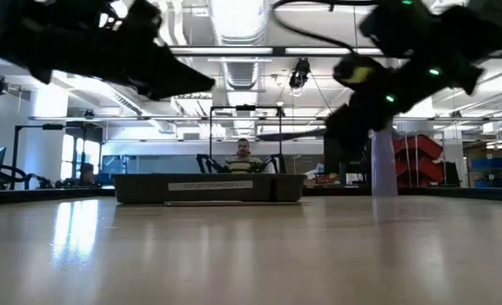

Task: Sort silverware
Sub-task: Put the knife into the right compartment of the silverware tray

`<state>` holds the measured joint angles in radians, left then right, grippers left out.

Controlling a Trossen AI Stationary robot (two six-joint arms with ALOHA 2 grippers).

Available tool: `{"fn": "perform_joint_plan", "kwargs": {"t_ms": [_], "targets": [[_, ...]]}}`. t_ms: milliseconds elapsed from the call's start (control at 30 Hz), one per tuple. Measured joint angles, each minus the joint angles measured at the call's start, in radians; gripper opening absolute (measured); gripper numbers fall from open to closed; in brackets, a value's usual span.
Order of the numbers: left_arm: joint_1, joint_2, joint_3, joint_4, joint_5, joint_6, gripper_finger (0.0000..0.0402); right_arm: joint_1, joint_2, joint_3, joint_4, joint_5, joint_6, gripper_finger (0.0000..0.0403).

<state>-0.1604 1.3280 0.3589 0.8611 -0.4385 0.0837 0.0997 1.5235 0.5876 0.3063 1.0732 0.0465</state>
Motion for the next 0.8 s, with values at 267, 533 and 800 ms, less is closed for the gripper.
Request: {"fn": "perform_joint_plan", "kwargs": {"t_ms": [267,533,800], "targets": [[0.0,-0.04,-0.091,0.047,-0.034,-0.004,0.0116,-0.136,0.164,0.33,-0.395,-0.137,0.359,0.0001],[-0.005,-0.004,-0.106,0.01,-0.044,-0.011,0.0116,-0.211,0.404,0.653,-0.745,-0.162,0.554,0.0],[-0.021,0.017,-0.137,-0.02,-0.047,-0.062,0.0116,-0.233,0.526,0.776,-0.79,-0.325,0.604,0.005]]}}
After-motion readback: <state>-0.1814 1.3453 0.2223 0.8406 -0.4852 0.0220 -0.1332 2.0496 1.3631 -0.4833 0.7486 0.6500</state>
